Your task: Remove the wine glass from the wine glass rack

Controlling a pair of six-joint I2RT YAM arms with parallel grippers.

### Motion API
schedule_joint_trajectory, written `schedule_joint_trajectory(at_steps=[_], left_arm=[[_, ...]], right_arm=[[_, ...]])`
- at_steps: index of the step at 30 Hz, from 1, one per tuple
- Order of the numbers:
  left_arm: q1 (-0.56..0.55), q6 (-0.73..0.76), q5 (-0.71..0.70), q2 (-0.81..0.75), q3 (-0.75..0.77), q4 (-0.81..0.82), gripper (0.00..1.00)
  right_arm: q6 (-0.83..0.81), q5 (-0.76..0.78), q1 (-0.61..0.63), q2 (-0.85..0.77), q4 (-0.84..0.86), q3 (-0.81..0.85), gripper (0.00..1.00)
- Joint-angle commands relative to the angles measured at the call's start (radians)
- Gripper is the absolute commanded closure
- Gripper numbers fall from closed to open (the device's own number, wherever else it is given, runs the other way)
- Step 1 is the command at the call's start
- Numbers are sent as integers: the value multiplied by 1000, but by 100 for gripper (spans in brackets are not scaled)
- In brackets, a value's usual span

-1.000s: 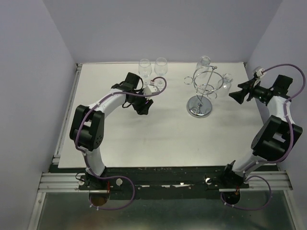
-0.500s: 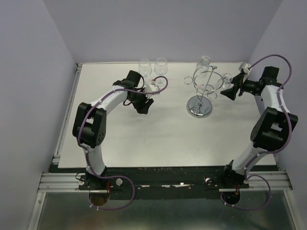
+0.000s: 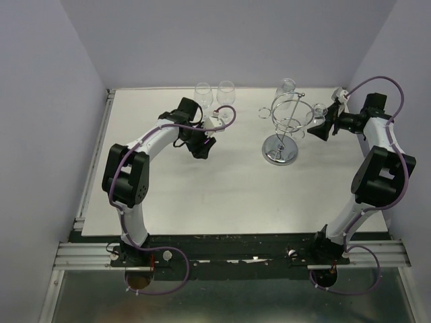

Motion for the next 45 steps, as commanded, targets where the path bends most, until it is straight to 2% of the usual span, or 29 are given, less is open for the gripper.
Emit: schedule_joint_trajectory(at_steps=[1,5,10,15,22,35,45], left_arm=[[-6,-11,1,3,8,5,38],[-11,-15,2,1,5,11,38],[-12,-14,6,1,3,14,38],[-14,-19,9,1,-1,23,38],[-17,-28,18,-10,-30,52,38],[-17,-9,39,-37,-79,80,38],[-17,-45,19,-116,-171,143,38]], right_arm=[[14,-21,7,-2,36,0,13],[84,-2,10,-28,130,-48,17],[110,2,10,-38,148,-60,23],[128,7,10,-59,168,-85,38],[189,22,10,-99,217,-93,50],[435,128,-7,-154,449,-148,57],[436,194,-47,-219,450,-209,58]])
